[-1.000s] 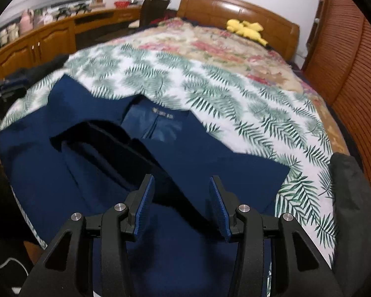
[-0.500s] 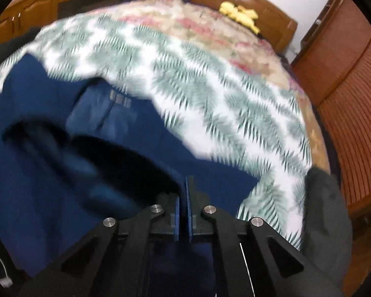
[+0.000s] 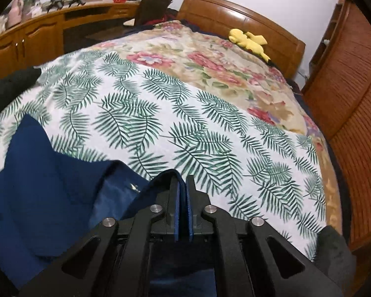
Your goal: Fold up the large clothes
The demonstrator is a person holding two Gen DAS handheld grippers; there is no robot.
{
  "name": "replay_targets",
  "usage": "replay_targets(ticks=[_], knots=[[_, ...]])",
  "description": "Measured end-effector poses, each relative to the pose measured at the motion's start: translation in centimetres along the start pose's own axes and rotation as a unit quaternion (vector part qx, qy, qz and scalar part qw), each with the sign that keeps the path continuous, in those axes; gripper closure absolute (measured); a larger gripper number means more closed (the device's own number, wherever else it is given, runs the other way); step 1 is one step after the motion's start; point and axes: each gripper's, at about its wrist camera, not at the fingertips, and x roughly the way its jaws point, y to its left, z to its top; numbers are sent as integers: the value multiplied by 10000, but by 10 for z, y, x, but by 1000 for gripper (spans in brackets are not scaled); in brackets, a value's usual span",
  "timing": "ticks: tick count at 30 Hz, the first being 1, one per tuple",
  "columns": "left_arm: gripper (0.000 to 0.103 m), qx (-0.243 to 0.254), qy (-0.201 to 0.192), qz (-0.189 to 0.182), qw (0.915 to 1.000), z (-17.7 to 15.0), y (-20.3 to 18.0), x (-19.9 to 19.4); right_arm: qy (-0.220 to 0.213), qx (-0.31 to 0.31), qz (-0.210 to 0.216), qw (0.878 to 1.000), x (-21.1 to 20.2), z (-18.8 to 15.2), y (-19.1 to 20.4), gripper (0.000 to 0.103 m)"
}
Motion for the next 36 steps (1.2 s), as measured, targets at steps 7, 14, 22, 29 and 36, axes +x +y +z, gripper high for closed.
replay_targets(ticks=[7,14,22,29,36], knots=[[66,-133,-24,56,9999,1,13,-1,-273,-171,560,9979,-23,-10,29,57],[66,-200,-23,109,9997,0,19,-2,-162,-796,1290,9883,-38,-41,86,57],[66,-131,1,141,9998,0,15,0,133,-1171,1505,9816,-36,-69,112,49],[66,-101,27,128,9999,0,15,2,473,-1600,1143,9793,-24,-84,113,46],[66,-91,14,121,9999,-1,16,3,300,-1257,1044,9861,-6,-64,96,46]])
